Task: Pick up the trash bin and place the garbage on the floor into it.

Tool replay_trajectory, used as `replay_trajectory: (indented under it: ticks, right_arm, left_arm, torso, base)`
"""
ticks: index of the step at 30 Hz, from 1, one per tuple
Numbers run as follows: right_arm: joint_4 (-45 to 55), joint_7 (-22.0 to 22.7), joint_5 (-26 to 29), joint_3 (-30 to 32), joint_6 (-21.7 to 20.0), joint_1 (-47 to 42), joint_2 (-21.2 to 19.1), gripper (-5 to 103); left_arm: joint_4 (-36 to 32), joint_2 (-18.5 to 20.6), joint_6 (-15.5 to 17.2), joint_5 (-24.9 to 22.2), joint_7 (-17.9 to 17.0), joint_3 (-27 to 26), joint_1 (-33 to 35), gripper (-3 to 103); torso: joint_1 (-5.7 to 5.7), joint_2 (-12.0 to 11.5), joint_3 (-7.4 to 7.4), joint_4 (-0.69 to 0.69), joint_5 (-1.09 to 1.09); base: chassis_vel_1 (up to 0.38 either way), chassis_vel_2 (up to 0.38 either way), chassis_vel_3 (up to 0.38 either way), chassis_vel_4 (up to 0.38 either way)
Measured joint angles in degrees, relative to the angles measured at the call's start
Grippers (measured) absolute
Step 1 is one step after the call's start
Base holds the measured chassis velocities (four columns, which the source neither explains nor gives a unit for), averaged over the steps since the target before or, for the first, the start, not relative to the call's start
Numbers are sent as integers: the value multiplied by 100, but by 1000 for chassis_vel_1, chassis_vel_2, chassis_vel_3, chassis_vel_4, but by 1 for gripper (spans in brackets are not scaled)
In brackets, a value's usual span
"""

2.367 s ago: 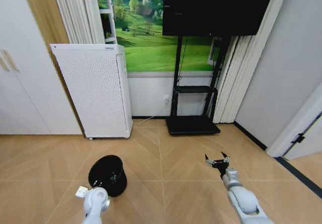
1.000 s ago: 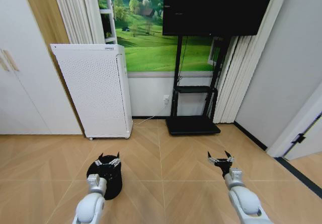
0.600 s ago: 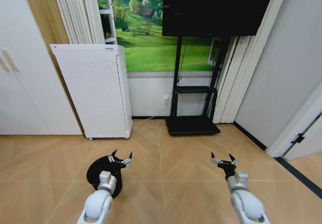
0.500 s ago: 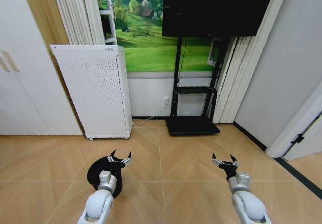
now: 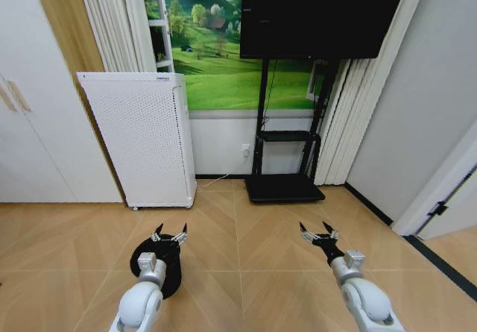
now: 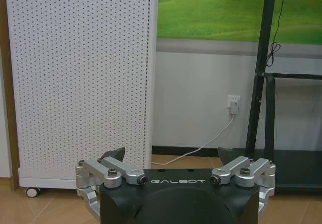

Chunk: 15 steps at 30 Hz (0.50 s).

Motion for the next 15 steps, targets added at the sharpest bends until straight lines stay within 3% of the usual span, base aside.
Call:
replay_trajectory:
  ticks: [4,6,10,15]
  right_arm:
    - [-30,-84,172,1,-5,69,-102,100]
    - [-97,-72,318,4,-71,158,-43,100]
    - [-108,-67,344,-19,-128,184,-8,100]
    - [-111,-73,343,-56,-149,154,-28,100]
  left_arm:
    - [-51,183,92,-287,-76,16,-17,100]
    - [-181,396,257,-685,-169,20,-4,100]
    - [-259,528,348,-881,-237,-21,7,100]
    - [-360,706,472,-1089,-333,-38,-2,100]
  torso:
    - [22,88,68,-2,1]
    - [48,188,142,-6,0]
    - [69,253,184,0,0]
    - [99,352,253,-5,0]
  base:
    - [0,0,0,0]
    - [0,0,0,0]
    - [0,0,0,0]
    - [0,0,0,0]
